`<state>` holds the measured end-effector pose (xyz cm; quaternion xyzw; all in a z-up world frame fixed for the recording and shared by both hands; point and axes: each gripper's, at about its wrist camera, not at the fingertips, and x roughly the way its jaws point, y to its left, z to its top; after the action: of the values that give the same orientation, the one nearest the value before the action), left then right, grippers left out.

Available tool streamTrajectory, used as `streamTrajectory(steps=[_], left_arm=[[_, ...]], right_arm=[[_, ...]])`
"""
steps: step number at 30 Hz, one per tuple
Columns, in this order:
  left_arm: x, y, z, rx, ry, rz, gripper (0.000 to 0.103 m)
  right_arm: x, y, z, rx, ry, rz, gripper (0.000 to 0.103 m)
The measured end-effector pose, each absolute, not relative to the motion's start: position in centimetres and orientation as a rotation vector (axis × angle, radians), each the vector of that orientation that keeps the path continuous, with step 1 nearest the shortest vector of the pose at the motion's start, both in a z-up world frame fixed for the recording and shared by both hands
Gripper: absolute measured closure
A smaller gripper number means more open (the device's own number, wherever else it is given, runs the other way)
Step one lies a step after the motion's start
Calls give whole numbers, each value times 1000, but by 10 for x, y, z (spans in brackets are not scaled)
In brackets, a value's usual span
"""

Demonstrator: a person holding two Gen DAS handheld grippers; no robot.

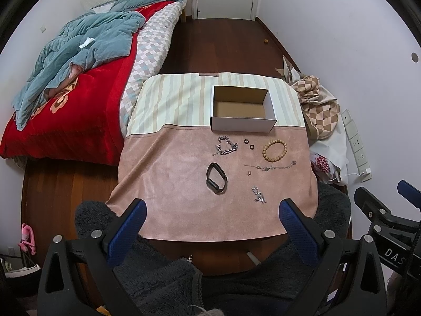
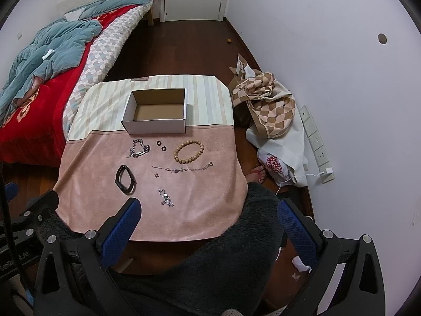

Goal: Organize jewelry

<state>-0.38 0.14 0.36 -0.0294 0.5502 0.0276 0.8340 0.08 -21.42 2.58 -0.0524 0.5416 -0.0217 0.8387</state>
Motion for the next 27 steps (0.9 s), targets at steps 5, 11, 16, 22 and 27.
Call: streamTrajectory(steps=[5,11,16,22,27], left_arm=[[-4,0,4,-62,1163,59,0],[-5,-3,7,-56,1161,56,0],[-6,-5,9,-52,1156,51,0],[-7,-7,9,-50,1153,48,0],[-8,-8,11,-49,1147,47,0]], right_arm=[[-1,-215,27,-106,1146,-47,0],[-2,-218,31,-104,1146,-51,0],[-2,-219,31,-105,1144,-51,0],[-1,-222,35,-108,1137,-55,0],[-2,-223,38,-108,1132,-54,0]])
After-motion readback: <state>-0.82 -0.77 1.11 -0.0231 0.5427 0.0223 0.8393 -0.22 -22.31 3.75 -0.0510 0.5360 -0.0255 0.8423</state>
